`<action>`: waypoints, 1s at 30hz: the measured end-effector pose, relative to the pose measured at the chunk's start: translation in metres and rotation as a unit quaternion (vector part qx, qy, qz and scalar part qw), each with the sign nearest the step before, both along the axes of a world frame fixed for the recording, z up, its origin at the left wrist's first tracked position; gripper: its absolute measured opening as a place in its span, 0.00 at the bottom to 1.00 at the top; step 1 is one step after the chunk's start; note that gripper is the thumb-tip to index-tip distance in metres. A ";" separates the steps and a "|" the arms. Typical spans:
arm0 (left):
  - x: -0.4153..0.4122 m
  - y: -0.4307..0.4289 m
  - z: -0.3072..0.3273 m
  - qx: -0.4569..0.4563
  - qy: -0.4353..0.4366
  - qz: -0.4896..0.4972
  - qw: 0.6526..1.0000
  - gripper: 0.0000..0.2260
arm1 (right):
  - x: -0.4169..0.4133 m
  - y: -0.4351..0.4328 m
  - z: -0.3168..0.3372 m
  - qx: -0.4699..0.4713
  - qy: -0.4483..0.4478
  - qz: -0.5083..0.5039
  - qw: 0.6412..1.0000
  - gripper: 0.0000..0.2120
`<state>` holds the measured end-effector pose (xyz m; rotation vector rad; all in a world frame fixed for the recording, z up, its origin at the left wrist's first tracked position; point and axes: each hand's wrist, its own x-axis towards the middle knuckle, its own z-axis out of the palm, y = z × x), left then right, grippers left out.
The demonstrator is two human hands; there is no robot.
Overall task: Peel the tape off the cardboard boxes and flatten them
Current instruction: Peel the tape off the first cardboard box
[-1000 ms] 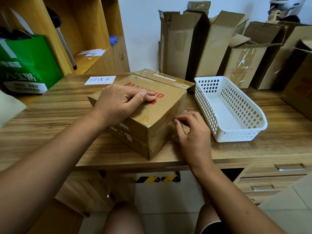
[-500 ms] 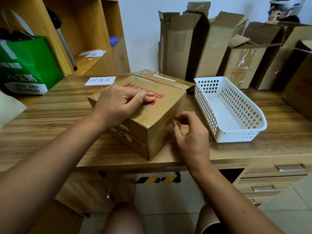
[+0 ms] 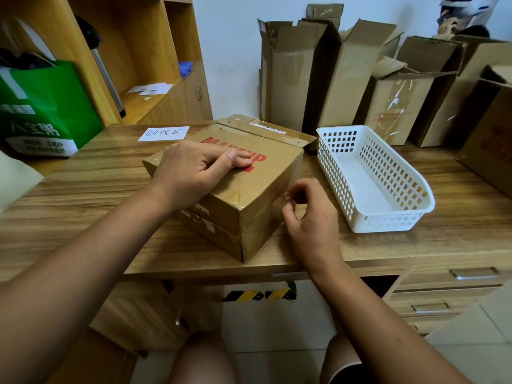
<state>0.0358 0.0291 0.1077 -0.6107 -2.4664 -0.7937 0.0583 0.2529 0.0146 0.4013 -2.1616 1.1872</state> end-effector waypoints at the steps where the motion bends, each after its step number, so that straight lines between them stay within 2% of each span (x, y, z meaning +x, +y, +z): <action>1: 0.000 0.000 -0.001 0.002 0.005 -0.001 1.000 0.15 | 0.001 0.001 0.000 -0.010 -0.002 -0.001 1.000 0.10; 5: 0.003 0.000 -0.002 -0.007 0.049 -0.032 0.998 0.17 | 0.003 0.001 -0.002 -0.013 0.011 -0.008 1.000 0.10; 8: 0.008 0.002 0.002 -0.076 0.082 -0.080 0.991 0.16 | 0.004 0.001 -0.003 0.013 0.041 -0.012 0.999 0.10; 12: 0.020 0.007 0.016 -0.150 0.015 -0.076 0.986 0.27 | 0.004 0.000 -0.004 0.050 0.046 -0.020 0.998 0.08; 16: 0.035 0.018 0.008 -0.260 0.012 -0.056 0.964 0.28 | 0.002 0.000 -0.003 0.016 0.037 -0.016 0.999 0.10; 21: 0.040 0.021 0.000 -0.260 0.002 -0.047 0.965 0.26 | 0.001 0.002 -0.003 -0.008 0.053 -0.005 0.999 0.11; 30: 0.038 0.024 -0.005 -0.249 0.020 -0.034 0.968 0.26 | 0.002 0.005 -0.003 0.011 0.060 -0.012 0.998 0.10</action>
